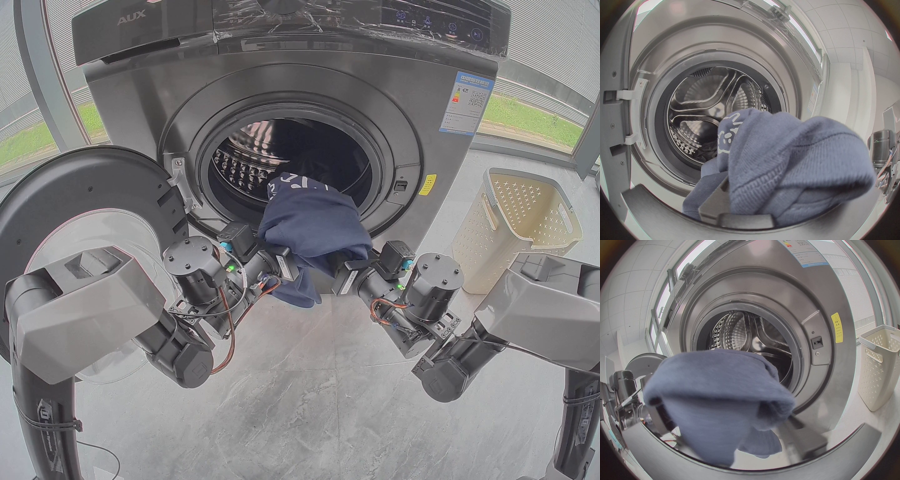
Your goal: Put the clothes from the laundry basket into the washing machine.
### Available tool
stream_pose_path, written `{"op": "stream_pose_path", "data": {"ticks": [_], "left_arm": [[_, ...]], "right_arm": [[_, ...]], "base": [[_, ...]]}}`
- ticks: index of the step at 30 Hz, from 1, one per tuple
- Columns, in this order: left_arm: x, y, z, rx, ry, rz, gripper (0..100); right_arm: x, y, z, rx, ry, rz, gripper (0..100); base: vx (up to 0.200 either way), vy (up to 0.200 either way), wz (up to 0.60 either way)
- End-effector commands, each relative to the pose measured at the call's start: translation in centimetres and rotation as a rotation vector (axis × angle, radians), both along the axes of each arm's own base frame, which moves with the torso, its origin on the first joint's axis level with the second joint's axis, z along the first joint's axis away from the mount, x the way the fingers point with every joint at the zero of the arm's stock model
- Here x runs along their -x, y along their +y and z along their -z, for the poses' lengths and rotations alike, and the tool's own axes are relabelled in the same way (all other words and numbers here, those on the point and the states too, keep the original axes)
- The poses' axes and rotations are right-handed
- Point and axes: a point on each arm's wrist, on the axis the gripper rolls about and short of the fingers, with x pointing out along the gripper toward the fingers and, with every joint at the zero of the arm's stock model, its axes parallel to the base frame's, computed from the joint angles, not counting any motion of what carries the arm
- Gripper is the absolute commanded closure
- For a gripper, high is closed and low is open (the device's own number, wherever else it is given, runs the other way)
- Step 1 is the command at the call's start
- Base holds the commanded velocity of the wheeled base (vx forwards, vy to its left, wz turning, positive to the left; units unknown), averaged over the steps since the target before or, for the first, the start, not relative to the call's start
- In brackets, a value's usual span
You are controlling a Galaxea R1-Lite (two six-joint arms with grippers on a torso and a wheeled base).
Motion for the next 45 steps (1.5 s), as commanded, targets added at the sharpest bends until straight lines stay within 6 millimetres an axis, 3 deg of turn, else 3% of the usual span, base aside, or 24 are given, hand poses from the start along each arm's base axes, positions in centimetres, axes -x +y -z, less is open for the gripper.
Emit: {"op": "stream_pose_path", "data": {"ticks": [1, 5, 10, 14, 16, 19, 24, 33, 39, 45], "left_arm": [[1.0, 0.7, -1.2, 0.017, 0.002, 0.003, 100], [3.3, 2.1, -2.2, 0.006, 0.027, 0.002, 100], [6.5, 4.4, -2.3, -0.022, 0.084, 0.002, 100], [8.6, 6.1, -2.9, -0.01, 0.109, 0.009, 100], [9.2, 6.7, -3.4, 0.01, 0.108, 0.012, 100], [11.7, 8.2, -4.7, 0.056, 0.109, 0.031, 100], [13.4, 8.6, -3.2, -0.003, 0.163, 0.092, 100], [13.4, 8.4, -2.2, -0.028, 0.198, 0.096, 100], [13.3, 8.2, -1.8, -0.039, 0.211, 0.101, 100], [13.3, 7.7, -1.6, -0.077, 0.194, 0.107, 100]], "right_arm": [[1.8, -1.3, -0.7, 0.033, 0.018, -0.018, 0], [5.5, -3.6, -0.2, 0.174, 0.039, -0.138, 0], [9.9, -6.0, -1.4, 0.238, 0.036, -0.252, 0], [11.8, -7.6, -2.0, 0.244, 0.037, -0.277, 0], [12.1, -8.0, -2.4, 0.238, 0.027, -0.273, 0], [11.4, -9.5, -3.3, 0.223, 0.012, -0.21, 0], [10.5, -10.2, -3.1, 0.218, 0.024, -0.159, 0], [8.4, -11.2, -2.3, 0.197, 0.064, -0.036, 0], [7.8, -11.3, -1.0, 0.216, 0.107, -0.024, 0], [7.8, -11.1, -1.1, 0.215, 0.104, -0.028, 0]], "base": [[0.0, 0.0, 0.0], [0.0, 0.0, 0.0], [0.0, 0.0, 0.0], [0.0, 0.0, 0.0], [0.0, 0.0, 0.0], [0.0, 0.0, 0.0], [0.0, 0.0, 0.0], [0.0, 0.0, 0.0], [0.0, 0.0, 0.0], [0.0, 0.0, 0.0]]}}
